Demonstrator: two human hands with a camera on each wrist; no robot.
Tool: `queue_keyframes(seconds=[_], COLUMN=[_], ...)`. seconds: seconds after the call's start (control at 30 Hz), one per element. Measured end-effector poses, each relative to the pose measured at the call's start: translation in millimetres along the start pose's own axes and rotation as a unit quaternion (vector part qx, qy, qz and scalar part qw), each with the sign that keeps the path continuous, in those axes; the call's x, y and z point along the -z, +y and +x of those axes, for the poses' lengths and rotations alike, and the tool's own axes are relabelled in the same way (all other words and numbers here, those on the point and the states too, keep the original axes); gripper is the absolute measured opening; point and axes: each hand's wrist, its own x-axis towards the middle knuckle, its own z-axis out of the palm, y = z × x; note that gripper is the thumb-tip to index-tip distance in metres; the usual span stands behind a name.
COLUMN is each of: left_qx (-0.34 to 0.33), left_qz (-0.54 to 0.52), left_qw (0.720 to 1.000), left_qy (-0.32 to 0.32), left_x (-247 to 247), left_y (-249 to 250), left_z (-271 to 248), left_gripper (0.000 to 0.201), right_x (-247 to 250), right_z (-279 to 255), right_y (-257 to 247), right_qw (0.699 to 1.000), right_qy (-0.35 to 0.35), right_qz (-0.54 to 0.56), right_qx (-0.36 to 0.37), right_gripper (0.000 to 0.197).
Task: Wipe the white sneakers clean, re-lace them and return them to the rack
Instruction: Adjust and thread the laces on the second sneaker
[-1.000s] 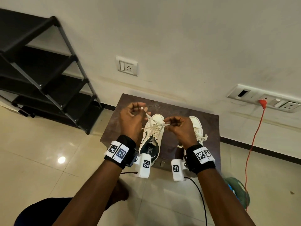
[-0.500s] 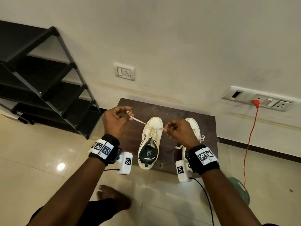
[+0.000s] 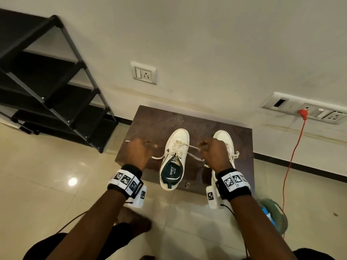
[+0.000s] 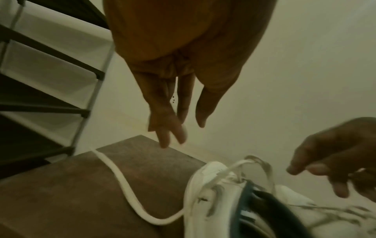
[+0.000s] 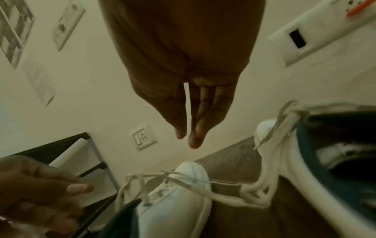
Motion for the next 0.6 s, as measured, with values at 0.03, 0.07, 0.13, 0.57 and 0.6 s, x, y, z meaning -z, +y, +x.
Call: queue_keyframes(seconds=[0.03, 0.07, 0.13, 0.57, 0.6], left_qx=[-0.009, -0.018, -0.032, -0.094, -0.109], left_qz=[-0.019, -0.044, -0.052, 0.047, 0.065], left_qw=[0.999, 0.996, 0.989, 0.980, 0.977], left_qy=[-0.036, -0.071, -0.137, -0.167, -0.170], left_x=[-7, -17, -32, -23, -21], left_y=[11, 18, 28, 34, 35], left_z=[-4, -6, -4, 4, 3], left_gripper=[0.023, 0.025, 0.038, 0.012, 0.011], right_x=[-9, -18, -33, -13, -13], right_z=[1, 3, 3, -11, -11], right_y=[-4, -7, -9, -28, -29], right_qw=[1.000, 0.999, 0.994, 0.983, 0.986], right_qy=[-0.022, -0.046, -0.098, -0.102, -0.089], right_qz=[0.012, 0.029, 0.040, 0.154, 0.140], right_qx=[0.003, -0.002, -0.013, -0.018, -0.007], right_gripper=[0.018, 0.021, 0.026, 0.011, 0.013])
